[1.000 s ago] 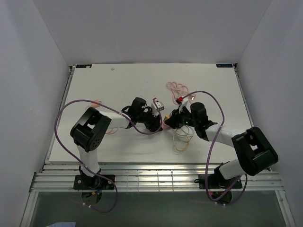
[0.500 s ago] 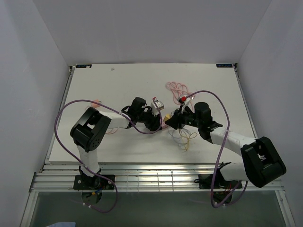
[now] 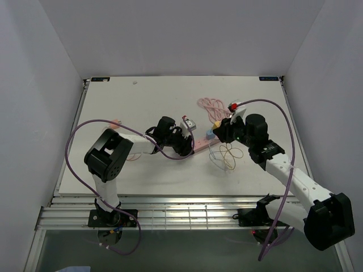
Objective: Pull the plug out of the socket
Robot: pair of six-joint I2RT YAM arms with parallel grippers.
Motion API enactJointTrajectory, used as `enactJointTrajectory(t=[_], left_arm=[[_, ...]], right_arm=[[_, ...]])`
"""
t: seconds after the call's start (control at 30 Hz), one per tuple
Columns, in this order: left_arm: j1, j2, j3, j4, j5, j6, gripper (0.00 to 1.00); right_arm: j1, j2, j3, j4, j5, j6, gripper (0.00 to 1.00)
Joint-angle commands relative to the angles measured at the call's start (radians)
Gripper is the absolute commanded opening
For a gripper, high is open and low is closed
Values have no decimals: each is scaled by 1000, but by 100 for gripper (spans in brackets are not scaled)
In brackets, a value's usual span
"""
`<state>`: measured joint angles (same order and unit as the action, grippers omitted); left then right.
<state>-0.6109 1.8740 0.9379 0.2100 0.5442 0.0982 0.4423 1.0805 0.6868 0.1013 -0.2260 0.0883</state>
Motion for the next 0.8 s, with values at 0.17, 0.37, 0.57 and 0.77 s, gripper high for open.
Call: enactJointTrajectory(t=[0.17, 0.37, 0.57, 0.77], left_arm=[[31, 31, -13, -126, -227, -23, 0], [31, 30, -1, -126, -265, -45, 0], [31, 36, 2, -129, -299, -54, 0], [31, 53, 22, -141, -323, -52, 0]], right_arm=[[-71, -106, 229, -87, 122, -61, 8], [-119, -113, 419, -140, 125, -65, 8], [-181, -103, 537, -232, 307, -123, 8], [-313, -68, 608, -285, 317, -151, 8]])
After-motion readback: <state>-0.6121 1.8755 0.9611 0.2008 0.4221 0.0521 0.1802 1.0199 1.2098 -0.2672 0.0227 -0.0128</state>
